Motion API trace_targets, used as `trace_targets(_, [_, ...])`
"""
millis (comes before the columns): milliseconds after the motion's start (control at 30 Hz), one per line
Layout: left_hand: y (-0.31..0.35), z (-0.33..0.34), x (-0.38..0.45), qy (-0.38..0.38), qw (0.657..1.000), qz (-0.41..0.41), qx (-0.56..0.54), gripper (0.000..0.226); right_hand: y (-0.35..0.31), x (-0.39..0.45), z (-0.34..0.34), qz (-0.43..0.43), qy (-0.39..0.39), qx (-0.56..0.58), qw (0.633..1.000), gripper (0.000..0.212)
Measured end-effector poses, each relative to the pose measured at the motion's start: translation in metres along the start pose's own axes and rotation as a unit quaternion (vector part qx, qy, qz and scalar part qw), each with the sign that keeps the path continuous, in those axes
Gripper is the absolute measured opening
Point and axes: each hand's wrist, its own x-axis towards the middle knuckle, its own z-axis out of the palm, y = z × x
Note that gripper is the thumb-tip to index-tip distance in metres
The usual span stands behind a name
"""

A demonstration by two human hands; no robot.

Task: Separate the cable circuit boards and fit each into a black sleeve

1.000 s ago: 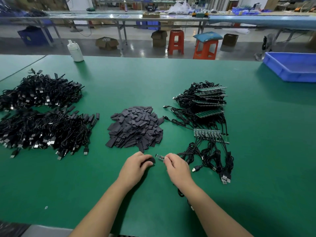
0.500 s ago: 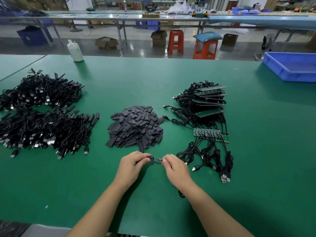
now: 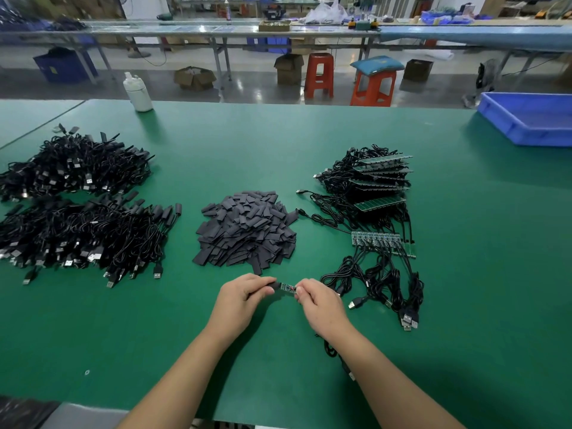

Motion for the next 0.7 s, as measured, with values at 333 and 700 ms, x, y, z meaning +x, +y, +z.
trace_targets(333, [0.002,-0.008,0.003,-0.043,0.989,0.062,0.125,0.022,0.005,0.001,0.005,-0.014,-0.002,-0.019,1.0,0.022])
trace_targets(700, [0.009,-0.013,0.012,-0.108,0.978,0.092,0.156,0.023,0.005,0.0,0.005,-0.022,0.0,-0.022,1.0,0.023])
